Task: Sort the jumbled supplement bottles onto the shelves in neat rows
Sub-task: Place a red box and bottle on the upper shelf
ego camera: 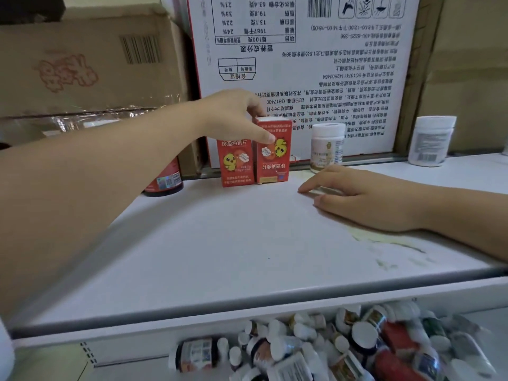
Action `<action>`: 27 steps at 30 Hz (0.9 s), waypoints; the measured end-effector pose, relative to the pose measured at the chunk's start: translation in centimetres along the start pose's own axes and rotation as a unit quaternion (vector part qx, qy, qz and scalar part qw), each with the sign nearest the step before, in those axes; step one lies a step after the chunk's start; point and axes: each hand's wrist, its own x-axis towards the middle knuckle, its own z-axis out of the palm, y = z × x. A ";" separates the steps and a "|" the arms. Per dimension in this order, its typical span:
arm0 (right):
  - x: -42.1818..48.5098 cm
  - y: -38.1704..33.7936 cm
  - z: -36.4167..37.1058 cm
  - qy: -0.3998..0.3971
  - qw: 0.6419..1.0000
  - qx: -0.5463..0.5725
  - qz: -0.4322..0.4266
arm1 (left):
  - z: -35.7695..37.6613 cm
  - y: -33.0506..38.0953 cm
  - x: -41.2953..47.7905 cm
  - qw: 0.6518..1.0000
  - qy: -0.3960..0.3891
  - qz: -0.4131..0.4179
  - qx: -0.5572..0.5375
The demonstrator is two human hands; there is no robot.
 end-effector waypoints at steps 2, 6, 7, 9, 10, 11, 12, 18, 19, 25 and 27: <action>0.1 0.1 0.0 -0.003 1.000 0.001 0.001 | 0.0 -0.5 0.1 1.000 -0.008 -0.008 -0.010; 0.2 0.3 0.1 -0.003 1.000 0.009 0.001 | 0.1 -1.0 0.0 1.000 -0.017 -0.012 -0.007; 0.2 0.4 0.1 -0.004 1.000 0.009 0.002 | 0.1 -1.0 0.0 1.000 -0.019 -0.013 -0.009; 0.2 0.4 0.1 -0.006 1.000 0.010 0.001 | 0.1 -1.0 -0.2 1.000 -0.020 -0.013 -0.012; 0.1 0.4 0.1 -0.006 1.000 0.012 0.000 | 0.1 -0.9 -0.3 1.000 -0.019 -0.013 -0.008; 0.1 0.4 0.1 -0.007 1.000 0.012 -0.001 | 0.2 -0.9 -0.4 1.000 -0.012 -0.011 0.001; 0.0 0.3 0.1 -0.008 1.000 0.011 -0.001 | 0.2 -1.0 -0.6 1.000 0.001 -0.008 0.014; -0.4 -0.7 -0.2 0.006 0.999 -0.030 0.009 | -1.2 -1.5 -4.6 0.991 0.129 0.013 0.041; -0.5 -1.0 -0.3 0.011 0.999 -0.041 0.013 | -1.4 -1.8 -5.7 0.988 0.146 0.015 0.050; -2.3 -4.1 -1.3 0.022 0.994 -0.097 0.048 | -1.5 -4.0 -12.9 0.994 0.031 -0.020 0.100; -3.5 -5.8 -1.5 0.029 0.996 -0.068 0.058 | -1.4 -4.6 -15.5 0.995 0.000 -0.024 0.098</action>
